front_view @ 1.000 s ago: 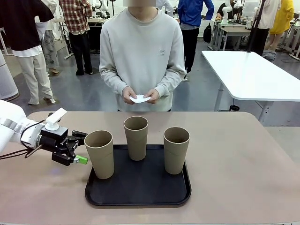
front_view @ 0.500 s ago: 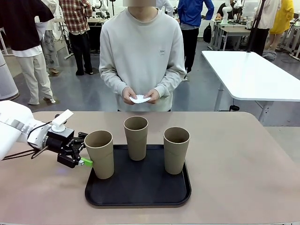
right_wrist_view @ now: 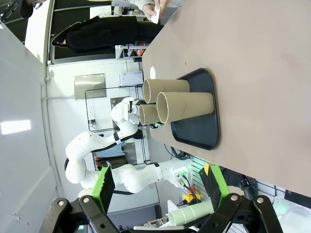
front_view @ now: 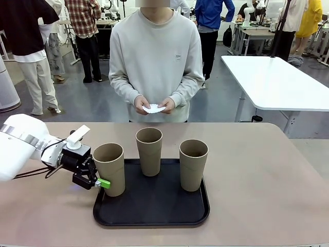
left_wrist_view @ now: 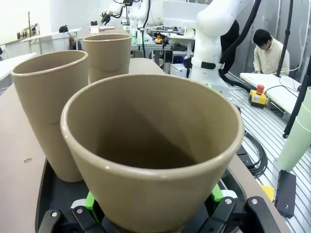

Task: Place coasters on the table and set cups on them.
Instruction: Pick up one Reusable plastic cup and place it on a coaster set by the human.

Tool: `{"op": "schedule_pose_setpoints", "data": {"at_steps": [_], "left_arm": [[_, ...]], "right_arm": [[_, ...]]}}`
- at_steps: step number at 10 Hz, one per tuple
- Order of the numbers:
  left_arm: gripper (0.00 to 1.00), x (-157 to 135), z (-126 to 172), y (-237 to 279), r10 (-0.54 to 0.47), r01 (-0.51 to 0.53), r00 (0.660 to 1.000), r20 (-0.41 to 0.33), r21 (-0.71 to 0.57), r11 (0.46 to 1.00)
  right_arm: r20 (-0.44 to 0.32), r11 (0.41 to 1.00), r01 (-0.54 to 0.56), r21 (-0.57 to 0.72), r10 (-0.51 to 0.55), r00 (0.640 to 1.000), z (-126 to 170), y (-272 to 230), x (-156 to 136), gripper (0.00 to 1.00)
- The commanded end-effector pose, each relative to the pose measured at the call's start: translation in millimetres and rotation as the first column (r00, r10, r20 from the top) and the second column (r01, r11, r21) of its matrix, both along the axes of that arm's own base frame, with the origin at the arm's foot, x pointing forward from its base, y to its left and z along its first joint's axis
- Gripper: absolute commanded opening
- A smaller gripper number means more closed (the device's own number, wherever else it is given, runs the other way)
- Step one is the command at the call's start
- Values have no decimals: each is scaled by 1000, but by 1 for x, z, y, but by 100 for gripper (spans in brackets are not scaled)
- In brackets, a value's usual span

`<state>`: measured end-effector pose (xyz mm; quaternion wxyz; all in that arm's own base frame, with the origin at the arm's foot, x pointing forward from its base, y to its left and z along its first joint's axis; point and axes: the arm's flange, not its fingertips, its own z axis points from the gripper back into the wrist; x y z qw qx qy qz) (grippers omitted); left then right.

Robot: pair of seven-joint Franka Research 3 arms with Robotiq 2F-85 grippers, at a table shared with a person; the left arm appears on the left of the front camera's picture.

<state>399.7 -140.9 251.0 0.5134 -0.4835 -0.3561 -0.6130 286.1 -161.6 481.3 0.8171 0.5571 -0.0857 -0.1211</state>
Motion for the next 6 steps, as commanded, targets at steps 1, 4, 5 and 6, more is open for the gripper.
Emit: {"op": "schedule_pose_setpoints", "data": {"at_steps": [1,4,5,6], "left_arm": [[100,0,-4,-3,2,1,999,40,-73,997],[0,-5,8,10,-5,10,999,50,-105,994],[35,-9,14,14,-5,11,998,55,-111,994],[0,-14,28,19,22,-17,999,47,-103,994]], "right_arm": [[24,1000,-1,21,1,1000,1,0,3,100],[24,1000,-1,21,1,1000,1,0,3,100],[24,1000,-1,21,1,1000,1,0,3,100],[24,1000,-1,21,1,1000,1,0,3,100]]}}
